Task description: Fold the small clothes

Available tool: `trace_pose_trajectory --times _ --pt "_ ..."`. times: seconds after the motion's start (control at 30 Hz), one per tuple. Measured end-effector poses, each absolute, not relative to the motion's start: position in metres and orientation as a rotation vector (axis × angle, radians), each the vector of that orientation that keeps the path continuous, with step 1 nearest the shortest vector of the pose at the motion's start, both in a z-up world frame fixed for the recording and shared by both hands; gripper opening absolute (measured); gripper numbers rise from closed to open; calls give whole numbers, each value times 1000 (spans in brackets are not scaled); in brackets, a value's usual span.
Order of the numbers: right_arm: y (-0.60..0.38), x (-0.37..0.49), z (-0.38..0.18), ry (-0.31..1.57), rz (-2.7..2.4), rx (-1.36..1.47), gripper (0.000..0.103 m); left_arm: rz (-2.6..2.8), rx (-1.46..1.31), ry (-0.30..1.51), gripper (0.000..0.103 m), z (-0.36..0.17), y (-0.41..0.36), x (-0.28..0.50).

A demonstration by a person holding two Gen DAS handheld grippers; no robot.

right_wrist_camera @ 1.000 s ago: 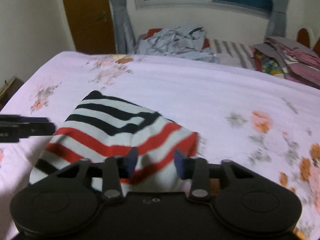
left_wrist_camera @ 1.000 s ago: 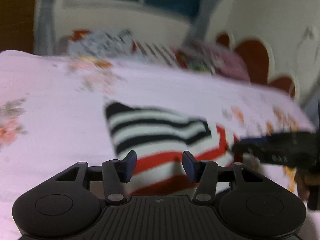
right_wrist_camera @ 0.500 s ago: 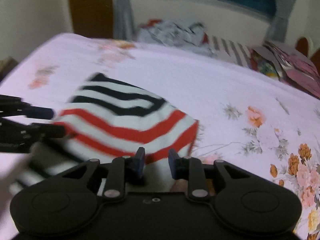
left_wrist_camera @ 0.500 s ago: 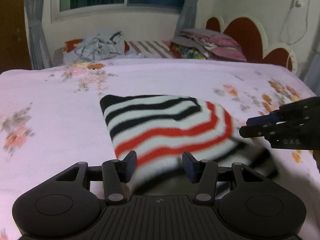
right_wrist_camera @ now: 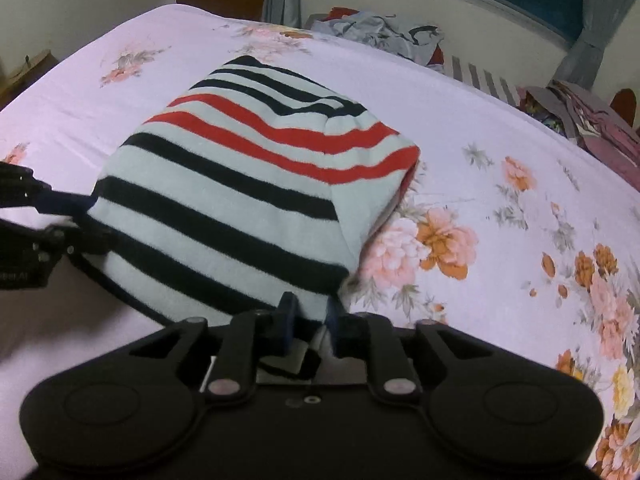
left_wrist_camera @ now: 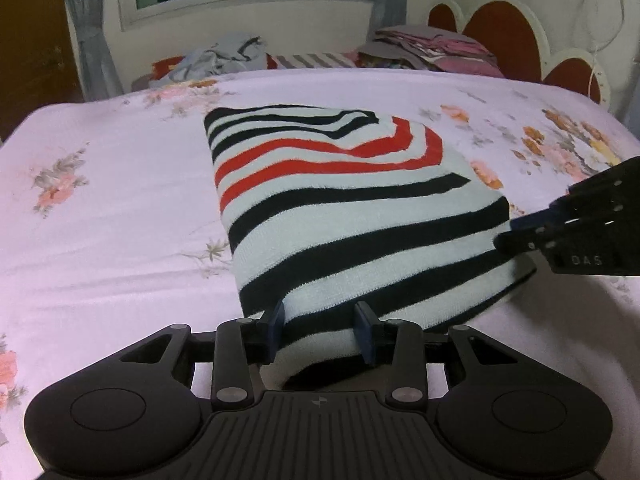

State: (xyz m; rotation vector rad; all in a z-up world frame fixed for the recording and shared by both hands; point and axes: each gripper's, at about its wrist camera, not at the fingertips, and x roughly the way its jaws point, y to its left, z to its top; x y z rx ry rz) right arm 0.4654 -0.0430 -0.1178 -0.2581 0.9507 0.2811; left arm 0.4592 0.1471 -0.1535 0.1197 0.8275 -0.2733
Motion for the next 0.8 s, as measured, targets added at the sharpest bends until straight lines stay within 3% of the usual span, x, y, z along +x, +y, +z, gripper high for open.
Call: trace_pose_trajectory --times 0.2,0.27,0.33,0.4,0.43,0.47,0.5,0.53,0.8 --pt "-60 431 -97 896 261 -172 18 -225 130 795 38 -135 144 432" --pt "-68 417 -88 870 260 -157 22 -215 133 784 38 -128 142 422" --pt "-74 404 -78 839 241 -147 33 -191 142 758 38 -121 138 409" --pt "-81 387 -69 790 213 -137 70 -173 133 743 39 -115 135 397" --pt "-83 381 -66 772 209 -137 74 -164 129 733 45 -111 133 390" --pt "-86 373 -63 758 181 -140 82 -150 127 719 78 -108 131 383" --pt "-89 367 -61 745 144 -138 96 -118 129 684 102 -103 129 372" --pt "-93 357 -57 723 114 -129 103 -98 135 636 103 -97 127 361" --pt "-110 283 -30 701 67 -46 103 -89 108 603 103 -57 121 286"
